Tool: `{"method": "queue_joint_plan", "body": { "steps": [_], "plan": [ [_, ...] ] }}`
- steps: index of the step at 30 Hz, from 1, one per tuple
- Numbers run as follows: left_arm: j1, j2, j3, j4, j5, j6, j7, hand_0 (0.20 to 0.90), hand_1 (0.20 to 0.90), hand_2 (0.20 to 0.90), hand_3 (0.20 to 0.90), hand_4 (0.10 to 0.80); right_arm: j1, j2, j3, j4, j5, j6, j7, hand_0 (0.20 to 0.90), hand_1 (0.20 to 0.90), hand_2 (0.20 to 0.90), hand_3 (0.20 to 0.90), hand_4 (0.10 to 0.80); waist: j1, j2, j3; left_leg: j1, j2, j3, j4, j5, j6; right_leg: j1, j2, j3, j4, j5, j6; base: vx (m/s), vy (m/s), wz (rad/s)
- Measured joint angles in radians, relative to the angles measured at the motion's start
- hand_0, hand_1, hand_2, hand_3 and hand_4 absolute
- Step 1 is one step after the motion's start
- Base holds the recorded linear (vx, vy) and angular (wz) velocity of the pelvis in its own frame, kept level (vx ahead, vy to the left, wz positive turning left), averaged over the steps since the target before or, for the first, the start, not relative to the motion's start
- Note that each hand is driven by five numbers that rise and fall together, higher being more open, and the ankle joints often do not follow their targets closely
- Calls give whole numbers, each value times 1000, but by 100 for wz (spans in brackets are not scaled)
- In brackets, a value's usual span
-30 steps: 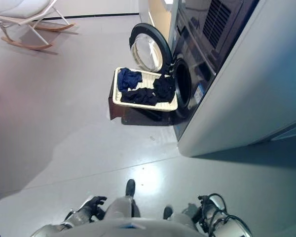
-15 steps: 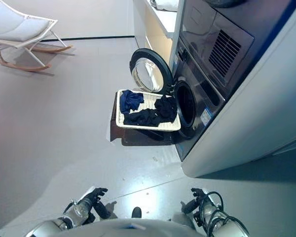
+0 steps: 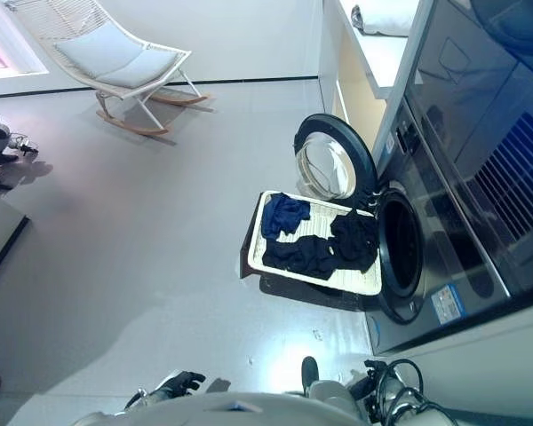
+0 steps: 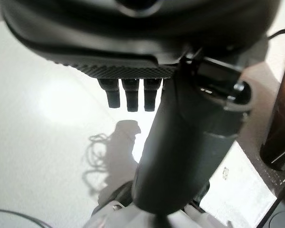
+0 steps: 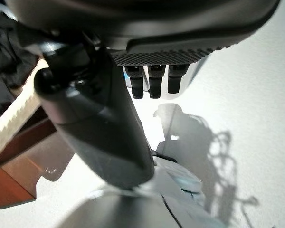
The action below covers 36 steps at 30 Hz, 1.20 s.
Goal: Pick up the clothes and place them into the washing machine
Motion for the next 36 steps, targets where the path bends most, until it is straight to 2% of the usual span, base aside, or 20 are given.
{"method": "queue_joint_plan", "body": {
  "steps": [2, 4, 7, 8, 9, 11, 13, 14, 15, 16, 18, 19, 20, 23, 25, 29, 31, 33, 34, 36],
  "plan": [
    [-9, -2, 0, -22, -1, -4, 2, 900, 900, 900, 900, 800, -10, -5, 27, -10, 0, -5, -1, 900, 900, 900, 900, 800, 1, 5, -25, -20, -10, -24, 94, -24, -32, 18, 27, 40, -9, -22, -20, 256, -85, -57],
    [-34, -4, 0, -51, -2, -8, 8, 900, 900, 900, 900, 800, -31, -7, 81, -11, 0, -5, -1, 900, 900, 900, 900, 800, 5, -6, -28, -108, -36, -77, 293, -53, -76, 30, 25, 88, -13, -28, -29, 216, -76, -63],
    [-66, -6, -4, -88, -2, -28, 11, 900, 900, 900, 900, 800, -34, -1, 124, -11, 0, -4, -3, 900, 900, 900, 900, 800, 24, -44, -22, -231, -47, -81, 428, -58, -69, 51, 13, 162, -16, -50, -43, 213, -84, -44],
    [-79, -5, -11, -95, -4, -37, 19, 900, 900, 900, 900, 800, -36, 6, 128, -10, 0, -2, -3, 900, 900, 900, 900, 800, 49, -63, -10, -255, -43, -63, 387, -67, -36, 61, -1, 191, -14, -51, -42, 229, -19, -64],
    [-81, -5, -17, -95, -5, -44, 22, 900, 900, 900, 900, 800, -39, 12, 131, -11, 0, -3, -4, 900, 900, 900, 900, 800, 64, -84, -6, -284, -46, -55, 323, -60, -26, 61, -18, 212, -12, -51, -39, 255, -1, -87],
    [-70, -14, -23, -78, -5, -48, 21, 900, 900, 900, 900, 800, -41, 18, 131, -11, 8, -5, -13, 900, 900, 900, 900, 800, 75, -90, -5, -324, -9, -46, 61, -7, -6, 63, -38, 254, -24, -57, -31, 264, 29, -62],
    [-65, -33, -14, -73, -29, -50, 27, 900, 900, 900, 900, 800, -35, 4, 130, -10, 11, -5, -22, 900, 900, 900, 900, 800, 79, -54, 16, -388, 42, -15, -87, 85, -15, 80, -32, 250, -48, -62, -20, 330, 67, -30],
    [-70, -41, -14, -76, -31, -50, 32, 900, 900, 900, 900, 800, -29, -6, 130, -9, 11, -2, -21, 900, 900, 900, 900, 800, 93, -21, 20, -403, 65, 9, -122, 94, -29, 86, -20, 252, -41, -72, 9, 259, 57, -33],
    [-71, -49, -11, -75, -31, -47, 32, 900, 900, 900, 900, 800, -22, -10, 132, -8, 14, -2, -23, 900, 900, 900, 900, 800, 98, -8, 23, -409, 75, 27, -112, 169, -66, 99, -17, 266, -42, -87, 23, 415, 123, -60],
    [-63, -47, -15, -72, -29, -44, 31, 900, 900, 900, 900, 800, -24, -2, 129, -5, 22, -2, -21, 900, 900, 900, 900, 800, 104, -8, 22, -378, 83, 82, -126, 185, -69, 101, -27, 280, -31, -97, 49, 388, 138, -80],
    [-47, -32, 24, -71, -29, -39, 29, 900, 900, 900, 900, 800, -31, 15, 116, -6, 30, -9, -20, 900, 900, 900, 900, 800, 127, -24, 36, -303, 62, 129, -153, 203, -38, 102, -56, 281, 24, -116, 79, 378, 146, -133],
    [-29, -25, 30, -73, -27, -31, 33, 900, 900, 900, 900, 800, -33, 19, 118, -5, 30, -7, -20, 900, 900, 900, 900, 800, 142, -21, 31, -270, 53, 117, -168, 234, 18, 117, -51, 263, 28, -116, 79, 260, 101, -160],
    [-20, -9, 30, -73, -25, -25, 36, 900, 900, 900, 900, 800, -29, 30, 121, -4, 30, -7, -21, 900, 900, 900, 900, 800, 148, -32, 26, -255, 39, 129, -167, 245, 45, 129, -59, 231, 18, -131, 88, 314, 162, -118],
    [-41, 22, 34, -62, -22, -19, 39, 900, 900, 900, 900, 800, -16, 40, 111, -4, 35, -3, -19, 900, 900, 900, 900, 800, 117, -54, 18, -252, 9, 130, -159, 232, 75, 132, -91, 170, 31, -154, 106, 322, 161, -11],
    [-31, 34, 34, -65, -22, -19, 42, 900, 900, 900, 900, 800, -19, 39, 109, -6, 37, -2, -19, 900, 900, 900, 900, 800, 125, -69, 18, -235, 1, 148, -154, 220, 83, 139, -102, 165, 42, -166, 122, 220, 120, -12],
    [-40, 36, 27, -63, -22, -17, 45, 900, 900, 900, 900, 800, -52, 38, 122, -49, 36, -6, -18, 900, 900, 900, 900, 800, 124, -69, 20, -220, 7, 145, -167, 210, 91, 73, -82, 143, 193, -192, 163, 114, 103, -4],
    [-43, 42, 16, -64, -29, -21, 45, 900, 900, 900, 900, 800, -62, 22, 162, -150, 26, -3, -19, 900, 900, 900, 900, 800, 117, -62, 41, -214, 27, 145, -165, 219, 97, -25, -68, 142, 405, -219, 187, 44, 77, 7],
    [-36, 51, 3, -68, -33, -23, 47, 900, 900, 900, 900, 800, -75, 22, 204, -247, 16, -5, -20, 900, 900, 900, 900, 800, 112, -67, 50, -201, 22, 143, -165, 212, 104, -106, -69, 136, 568, -201, 181, 126, -11, 2],
    [-28, 53, -14, -62, -41, -26, 49, 900, 900, 900, 900, 800, -82, 27, 215, -287, 7, -8, -19, 900, 900, 900, 900, 800, 112, -54, 60, -189, 25, 132, -170, 211, 114, -122, -88, 105, 605, -198, 177, 215, -145, 5],
    [-26, 47, -11, -54, -62, -26, 58, 900, 900, 900, 900, 800, -97, 30, 241, -363, -1, -6, -11, 900, 900, 900, 900, 800, 135, -41, 58, -197, 31, 143, -180, 214, 111, -113, -185, 5, 489, -207, 166, 176, -194, 4]
  ]
}}
